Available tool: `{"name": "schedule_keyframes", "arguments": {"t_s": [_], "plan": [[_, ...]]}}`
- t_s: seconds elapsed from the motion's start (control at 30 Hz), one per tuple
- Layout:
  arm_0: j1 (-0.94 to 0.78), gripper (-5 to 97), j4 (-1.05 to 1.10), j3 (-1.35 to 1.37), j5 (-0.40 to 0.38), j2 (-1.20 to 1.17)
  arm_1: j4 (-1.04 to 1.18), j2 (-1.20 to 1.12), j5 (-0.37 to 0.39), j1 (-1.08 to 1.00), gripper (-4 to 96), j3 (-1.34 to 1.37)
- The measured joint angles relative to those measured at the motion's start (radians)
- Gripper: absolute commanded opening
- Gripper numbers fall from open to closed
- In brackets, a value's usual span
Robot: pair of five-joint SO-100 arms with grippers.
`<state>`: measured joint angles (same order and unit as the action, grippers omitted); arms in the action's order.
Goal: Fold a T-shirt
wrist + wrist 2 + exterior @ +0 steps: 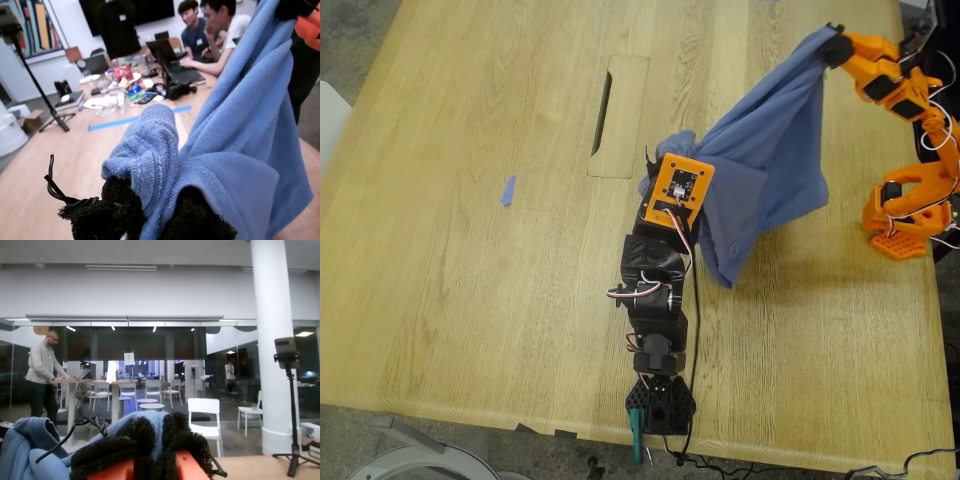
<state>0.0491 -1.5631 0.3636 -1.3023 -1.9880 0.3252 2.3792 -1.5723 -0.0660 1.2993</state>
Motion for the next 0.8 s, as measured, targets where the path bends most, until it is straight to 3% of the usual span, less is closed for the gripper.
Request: {"name": "schedule_keyframes", "arguments": {"t_s": [0.43, 0.8], "plan": [[0.121, 0, 0.106, 0.000, 0.000, -0.054, 0.057, 0.000, 0.000, 0.005, 0.1, -0.091], [0.291, 0, 0.189, 0.000, 0.000, -0.067, 0.229, -0.017, -0.002, 0.077, 0.2, -0.259]]}}
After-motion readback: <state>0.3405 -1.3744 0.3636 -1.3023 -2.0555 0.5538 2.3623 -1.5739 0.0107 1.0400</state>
